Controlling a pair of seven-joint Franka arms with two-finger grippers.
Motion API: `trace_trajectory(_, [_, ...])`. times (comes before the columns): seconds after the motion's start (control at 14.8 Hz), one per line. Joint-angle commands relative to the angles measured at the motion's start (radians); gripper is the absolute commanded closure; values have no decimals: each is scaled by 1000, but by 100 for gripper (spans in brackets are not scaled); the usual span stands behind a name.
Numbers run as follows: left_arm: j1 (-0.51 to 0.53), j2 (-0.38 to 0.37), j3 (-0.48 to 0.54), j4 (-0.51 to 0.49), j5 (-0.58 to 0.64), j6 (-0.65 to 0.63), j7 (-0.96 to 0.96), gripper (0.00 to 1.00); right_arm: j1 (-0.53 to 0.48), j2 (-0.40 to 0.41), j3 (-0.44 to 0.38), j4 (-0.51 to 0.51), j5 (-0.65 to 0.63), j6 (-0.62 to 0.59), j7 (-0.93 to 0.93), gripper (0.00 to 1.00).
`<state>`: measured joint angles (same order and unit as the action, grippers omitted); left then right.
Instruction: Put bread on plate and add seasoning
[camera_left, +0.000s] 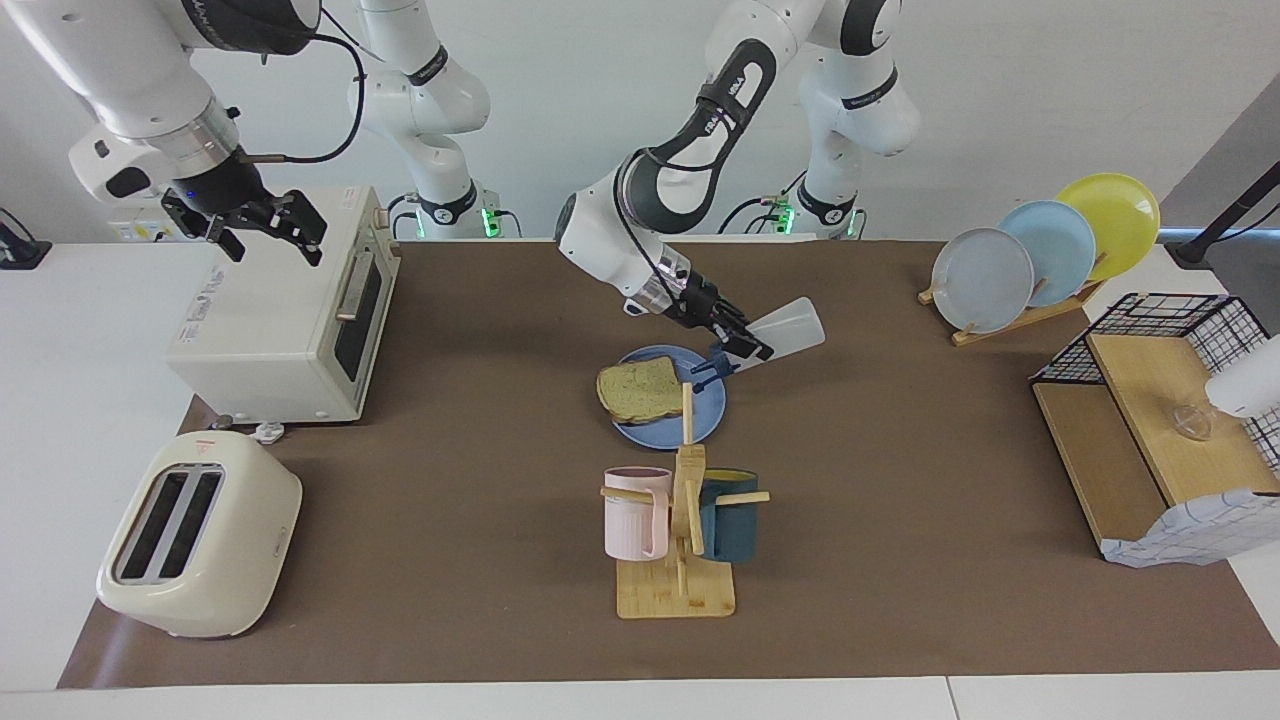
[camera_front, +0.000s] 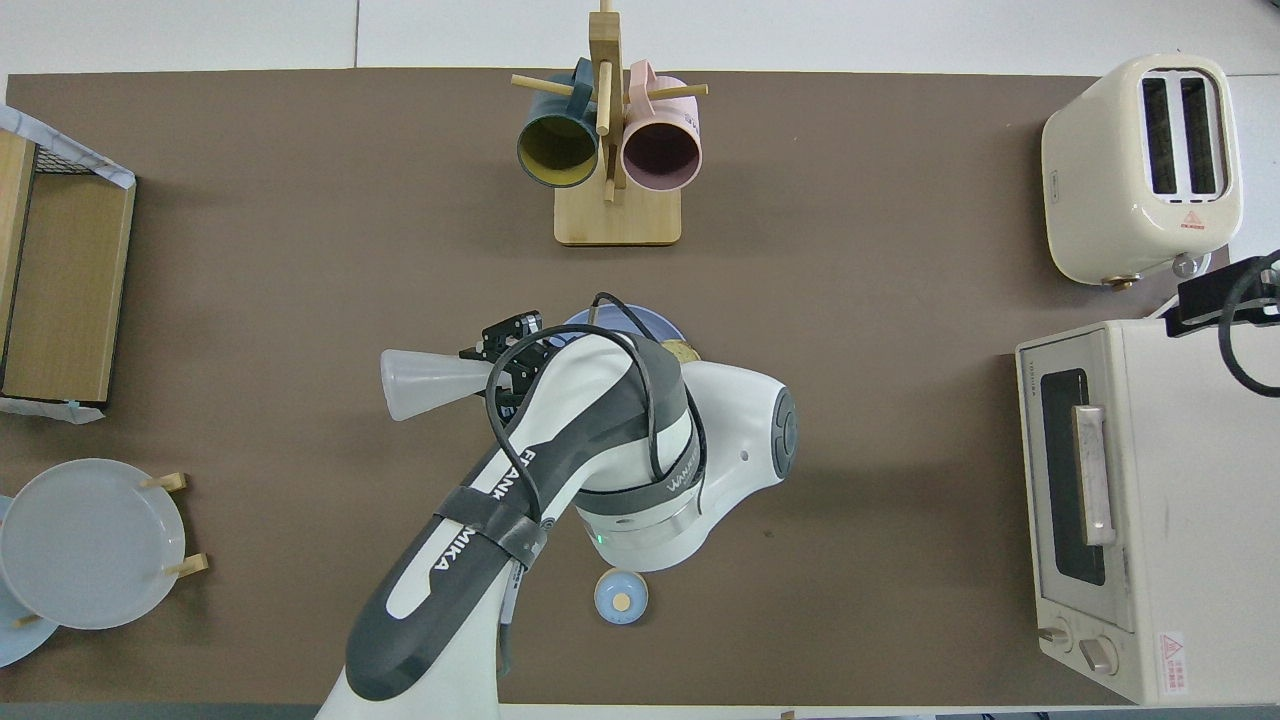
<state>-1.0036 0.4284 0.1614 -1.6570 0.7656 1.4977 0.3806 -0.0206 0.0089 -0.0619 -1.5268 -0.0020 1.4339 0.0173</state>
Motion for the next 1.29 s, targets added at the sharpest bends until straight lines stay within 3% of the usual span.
trace_trajectory(0.0, [-3, 7, 1, 0, 38, -5, -5, 98, -10, -23, 8, -30, -6, 20, -19, 0])
trace_trajectory(0.61, [-148, 4, 1, 40, -77, -102, -5, 98, -10, -21, 8, -30, -6, 20, -19, 0])
trace_trajectory(0.88, [-132, 6, 1, 52, -69, -94, -6, 98, -10, -21, 8, -30, -6, 20, -19, 0])
trace_trajectory(1.22, [-27, 20, 3, 52, -29, -33, -6, 98, -10, -23, 8, -30, -6, 19, -19, 0])
